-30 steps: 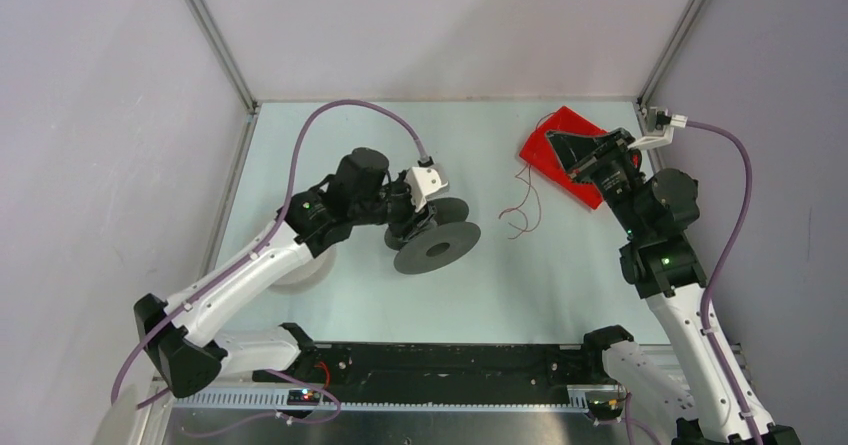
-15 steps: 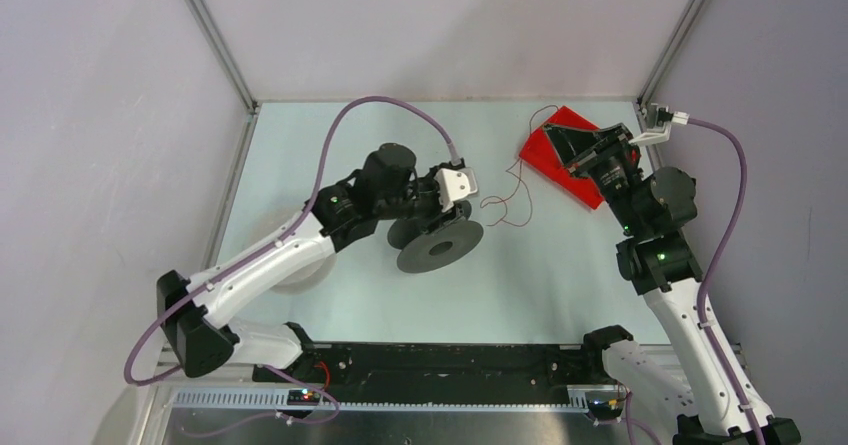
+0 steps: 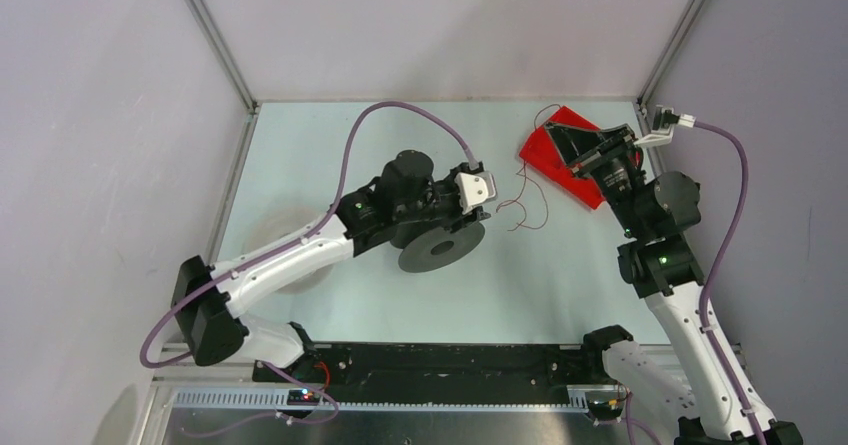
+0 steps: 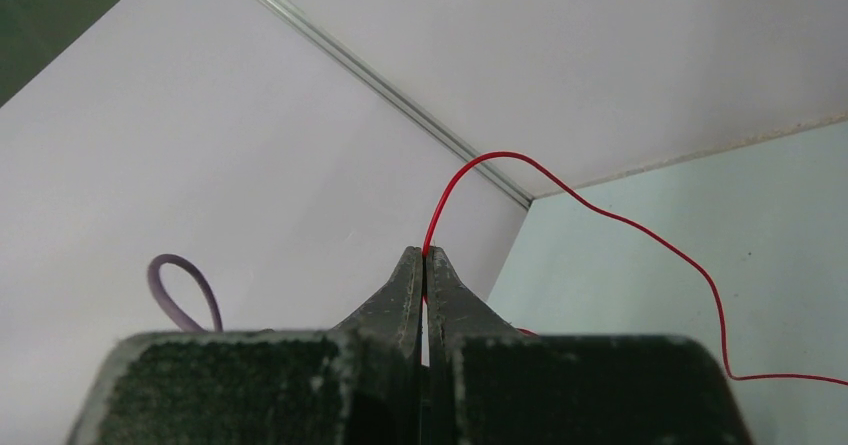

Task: Wrap the cables
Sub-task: Wrap the cable around the cable reel.

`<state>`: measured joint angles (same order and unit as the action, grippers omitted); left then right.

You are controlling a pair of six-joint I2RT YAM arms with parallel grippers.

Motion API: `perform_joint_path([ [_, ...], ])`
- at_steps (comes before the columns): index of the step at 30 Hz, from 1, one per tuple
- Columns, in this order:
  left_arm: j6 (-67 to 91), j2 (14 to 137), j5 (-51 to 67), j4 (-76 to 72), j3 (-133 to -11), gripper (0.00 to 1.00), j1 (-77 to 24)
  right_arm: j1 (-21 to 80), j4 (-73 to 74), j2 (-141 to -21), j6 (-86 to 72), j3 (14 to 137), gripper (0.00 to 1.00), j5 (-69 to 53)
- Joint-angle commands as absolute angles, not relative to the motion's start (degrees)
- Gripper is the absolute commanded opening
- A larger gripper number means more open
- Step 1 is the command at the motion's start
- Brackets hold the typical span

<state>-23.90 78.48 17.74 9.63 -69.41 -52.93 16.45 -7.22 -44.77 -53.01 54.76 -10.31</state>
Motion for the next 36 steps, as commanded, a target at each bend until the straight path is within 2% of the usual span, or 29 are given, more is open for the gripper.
perform_joint_path([
  [1,-22.31,80.44,18.52,2.63,-68.43,0.57,-53.19,16.74,-9.84,-43.30,-53.90,55.02,0.00,-8.67],
  [12,-18.98,85.10,19.55,-2.33,-67.97,0.54,-53.70,16.73,-9.90,-42.77,-55.49,55.02,0.00,-8.66],
  [14,-18.51,85.75,19.05,-2.74,-67.89,0.44,-53.70,16.71,-9.43,-42.53,-55.21,55.02,0.00,-8.58],
  [16,-17.44,86.20,17.37,-2.78,-67.74,0.12,-53.70,16.63,-8.68,-42.23,-54.41,55.02,0.00,-8.42],
  [17,-17.20,86.08,16.73,-2.79,-67.71,0.06,-53.70,16.53,-8.30,-42.08,-53.88,55.02,0.00,-8.02],
  [18,-16.61,85.79,15.52,-2.76,-67.68,0.01,-53.75,16.35,-7.22,-41.76,-51.97,55.02,0.00,-7.52],
  [22,-12.96,83.57,13.74,-2.41,-68.41,0.00,-53.66,13.80,-1.91,-41.06,-43.08,55.02,0.00,-3.14],
  [23,-12.02,83.36,14.40,-1.95,-69.01,0.00,-53.64,12.92,-0.78,-40.94,-41.23,55.02,0.04,-4.35],
  [26,-7.40,83.80,17.28,4.83,-74.96,0.00,-53.59,9.40,3.30,-40.42,-32.14,55.02,0.38,-7.20],
  [28,-4.70,84.07,17.88,8.26,-78.01,0.00,-53.53,7.63,5.02,-39.56,-26.28,55.02,0.49,-9.83],
  [32,-1.87,82.45,18.54,11.13,-78.84,0.00,-53.55,5.48,4.78,-36.73,-17.24,55.24,0.60,-17.42],
  [36,-0.51,81.09,21.23,14.32,-78.91,0.00,-53.58,6.01,1.65,-35.65,-14.47,55.24,0.63,-26.39],
])
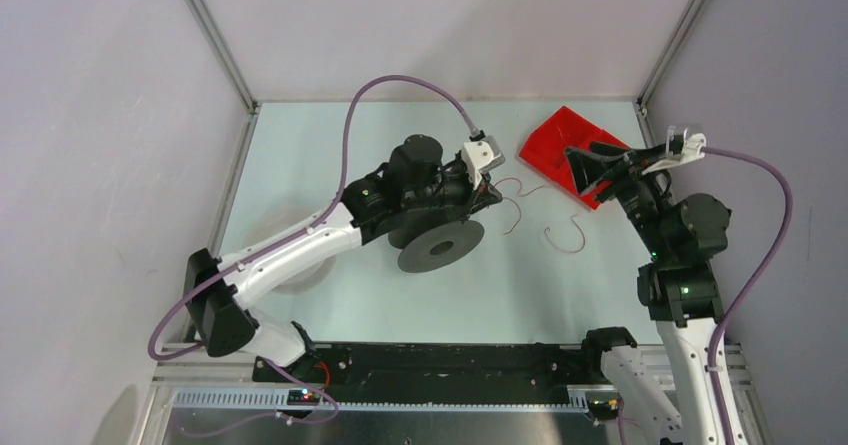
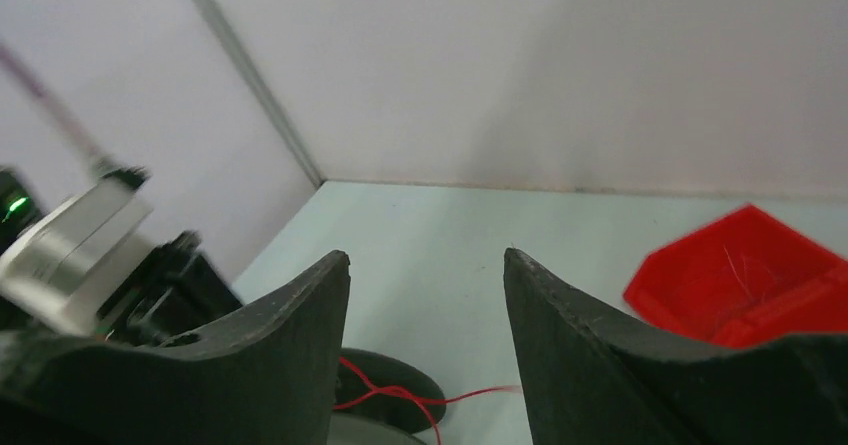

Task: Wrap the cables
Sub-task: Wrap the cable around the cable reel.

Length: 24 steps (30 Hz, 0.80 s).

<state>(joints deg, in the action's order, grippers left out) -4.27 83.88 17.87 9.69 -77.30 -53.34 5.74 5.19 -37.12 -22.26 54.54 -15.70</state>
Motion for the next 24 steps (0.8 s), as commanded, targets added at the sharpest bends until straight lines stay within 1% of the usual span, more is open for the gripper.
perform_joint_path([
  [1,0.73,80.61,21.72,15.29,-78.92,0.00,-53.59,6.47,0.87,-35.96,-14.34,55.27,0.64,-30.57],
  [4,1.11,79.49,21.85,17.63,-78.68,0.00,-53.55,7.75,-1.55,-37.14,-14.21,55.28,0.67,-40.17],
  [7,0.77,78.03,23.10,20.70,-78.49,0.00,-53.57,9.94,-2.79,-38.59,-13.59,55.28,0.70,-47.05],
  [10,1.39,77.12,25.99,21.87,-78.19,0.00,-53.57,12.35,-2.41,-40.73,-10.92,55.28,0.71,-54.35],
  [14,1.84,75.66,28.15,22.01,-77.14,0.00,-53.58,17.38,0.83,-42.82,-5.16,55.28,0.71,-56.88],
  [21,1.13,74.07,29.95,22.00,-75.69,0.00,-53.60,20.76,4.08,-47.15,-0.37,55.28,0.70,-55.44],
  [24,0.85,73.54,30.60,22.12,-75.27,0.00,-53.59,21.89,4.31,-48.11,1.49,55.28,0.66,-55.68],
])
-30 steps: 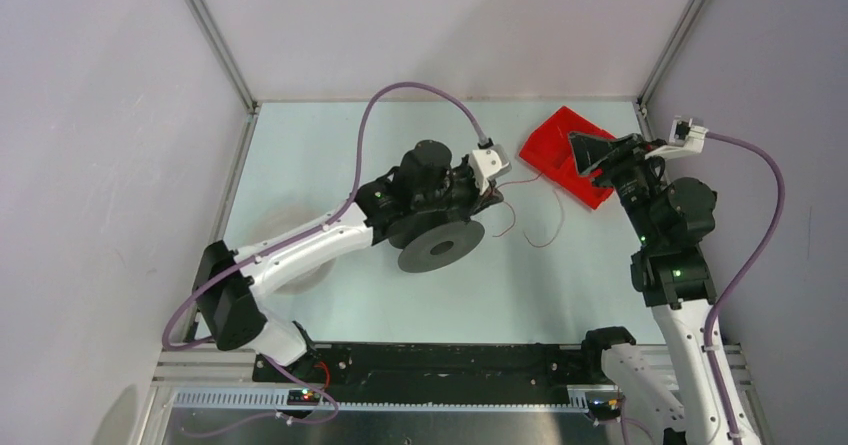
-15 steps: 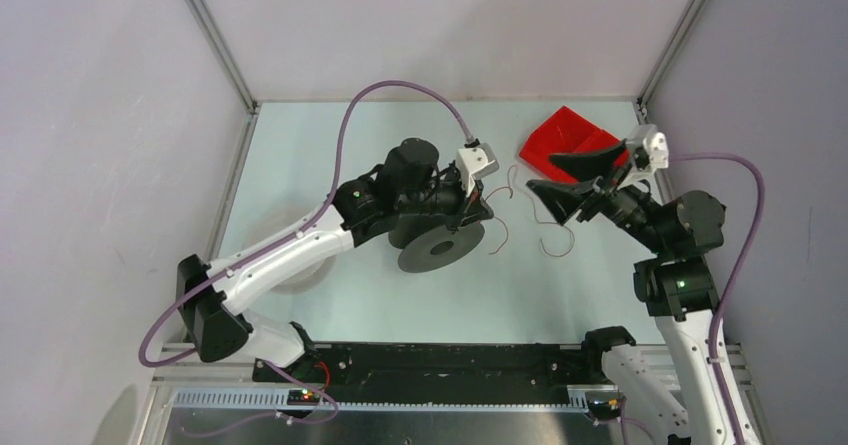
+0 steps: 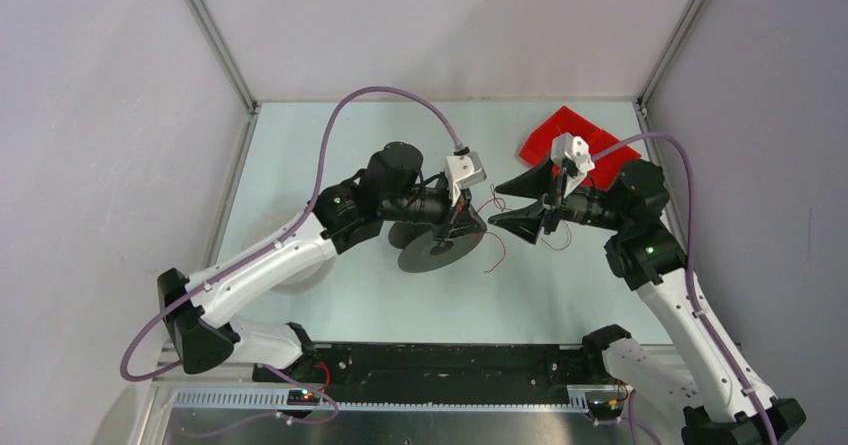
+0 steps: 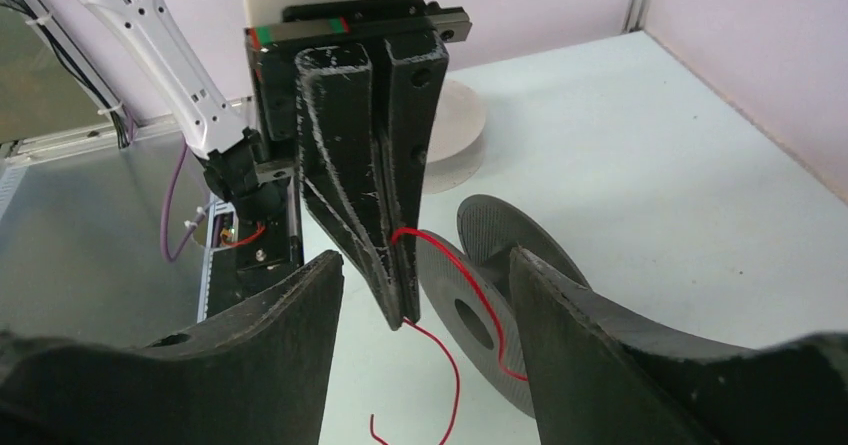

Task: Wrap the cables
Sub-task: Wrap the cable around the cable reel.

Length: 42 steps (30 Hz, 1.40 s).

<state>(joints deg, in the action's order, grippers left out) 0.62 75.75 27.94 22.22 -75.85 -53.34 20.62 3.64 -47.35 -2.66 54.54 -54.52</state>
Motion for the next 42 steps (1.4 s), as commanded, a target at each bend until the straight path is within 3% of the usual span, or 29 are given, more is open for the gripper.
perform_joint_path([
  [1,0.82,73.38,30.77,22.14,-75.12,0.00,-53.56,22.15,4.37,-48.39,1.98,55.28,0.65,-55.67],
  [5,0.35,72.65,30.88,22.08,-74.72,0.00,-53.53,23.35,4.19,-49.25,2.46,55.28,0.56,-54.92],
  [10,0.09,71.54,29.62,22.15,-74.18,0.06,-53.44,23.43,2.81,-48.24,1.33,55.28,0.08,-52.27],
  [12,-1.05,71.15,28.69,22.20,-73.96,0.11,-53.25,23.46,1.76,-46.95,0.50,55.28,0.00,-51.32],
  [16,-1.79,71.48,27.16,22.10,-74.39,0.21,-52.92,23.47,-2.26,-44.19,-2.96,55.28,0.00,-50.46],
  [24,-2.11,73.59,26.57,21.99,-77.74,0.24,-52.97,23.49,-8.27,-41.45,-9.21,55.28,0.00,-47.49],
  [28,-2.67,73.40,26.20,21.84,-77.41,0.21,-52.91,23.36,-7.37,-40.07,-8.72,55.24,0.00,-44.60],
  [33,-3.70,72.23,23.28,21.80,-75.23,0.01,-52.91,22.94,-5.04,-39.23,-7.22,55.11,0.00,-40.44],
  [41,-6.97,67.92,14.77,21.78,-72.40,0.00,-52.99,21.36,-0.30,-41.67,-7.77,55.02,0.00,-40.50],
  [42,-7.30,67.69,13.62,21.79,-72.41,0.00,-52.99,21.36,-0.28,-41.93,-7.93,55.02,0.08,-40.86],
])
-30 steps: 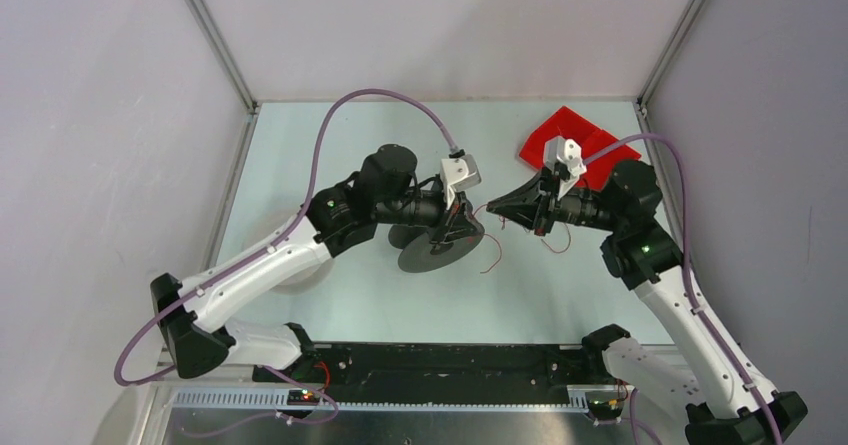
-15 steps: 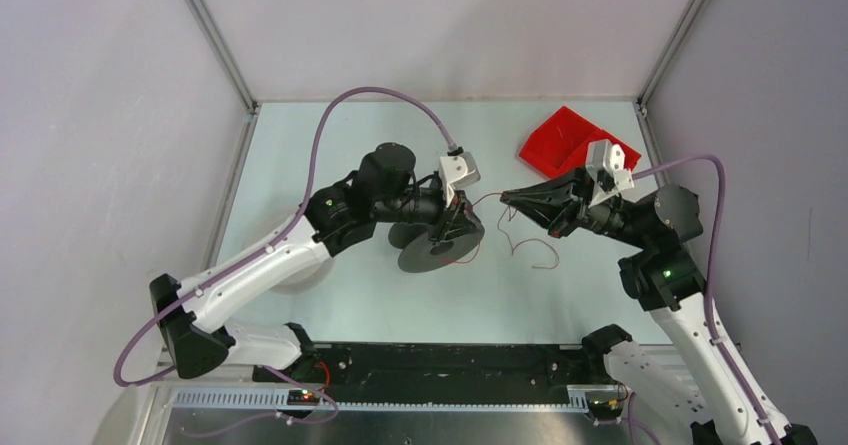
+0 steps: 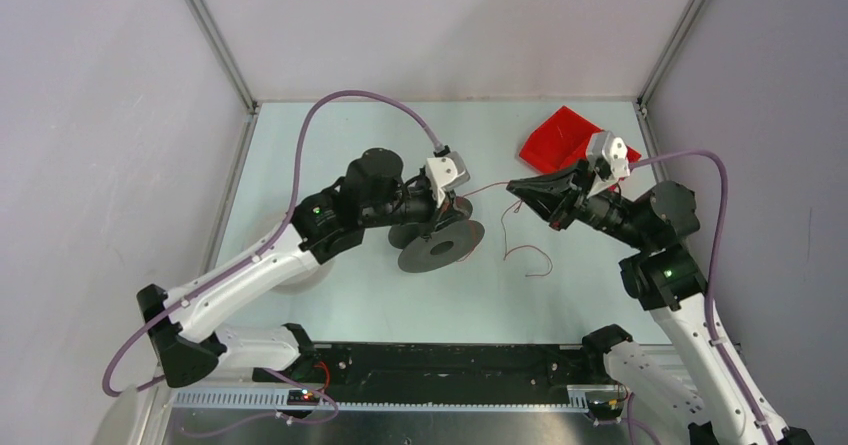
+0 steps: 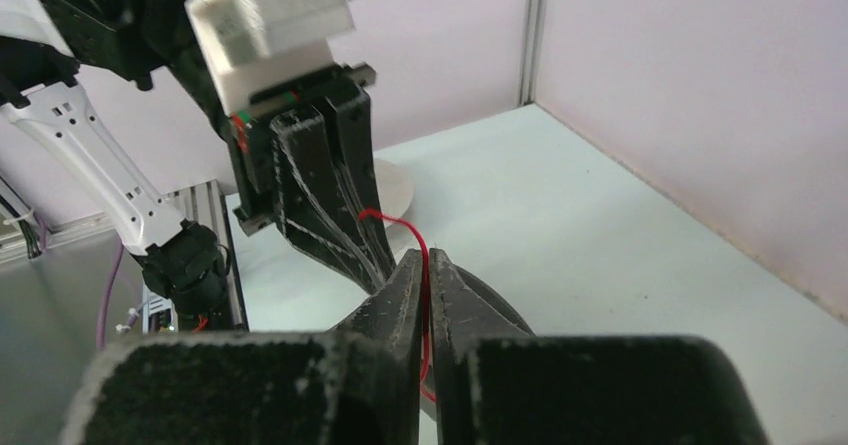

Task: Wrap the cables
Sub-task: Wrap the cable around the cable reel.

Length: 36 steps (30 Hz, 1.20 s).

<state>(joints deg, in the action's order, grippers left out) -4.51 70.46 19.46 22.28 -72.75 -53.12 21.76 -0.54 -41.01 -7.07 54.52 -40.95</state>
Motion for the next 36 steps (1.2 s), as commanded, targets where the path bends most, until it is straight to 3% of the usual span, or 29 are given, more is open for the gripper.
perform_joint_path([
  [1,-7.47,67.68,12.96,21.75,-72.37,0.00,-52.93,21.36,-0.27,-42.28,-8.20,55.02,0.15,-41.00],
  [2,-7.67,67.55,11.39,21.81,-72.31,0.00,-52.96,21.36,-0.27,-42.41,-8.41,55.02,0.27,-40.85],
  [4,-8.22,67.18,9.35,21.83,-71.92,0.00,-52.99,21.24,-0.31,-42.38,-8.57,55.02,0.42,-40.81],
  [8,-9.95,66.42,8.06,22.45,-71.10,0.00,-53.00,21.97,-3.06,-44.11,-9.39,55.02,0.60,-45.07],
  [12,-11.43,65.84,7.32,23.70,-71.18,0.00,-52.96,24.11,-6.65,-48.02,-9.66,55.48,0.66,-45.95],
  [20,-11.81,65.84,8.77,25.47,-71.04,0.00,-52.94,29.25,-12.09,-56.56,-4.86,55.97,0.66,-44.95],
  [24,-12.16,65.85,9.92,25.84,-70.85,0.00,-52.97,30.23,-12.95,-60.73,-2.66,57.28,0.60,-46.54],
  [27,-12.34,65.87,8.52,26.42,-70.80,0.00,-52.91,30.31,-12.72,-61.70,-2.81,57.81,0.24,-46.49],
  [29,-11.78,65.89,6.15,26.65,-70.76,0.01,-52.91,30.08,-12.74,-61.02,-3.64,57.83,0.08,-46.16],
  [31,-10.89,65.84,5.20,26.79,-70.69,0.02,-52.49,29.65,-13.62,-59.18,-5.22,57.83,0.00,-46.58],
  [36,-8.37,66.05,9.68,26.61,-70.89,0.05,-50.98,29.02,-18.14,-55.97,-10.03,57.08,0.00,-46.87],
])
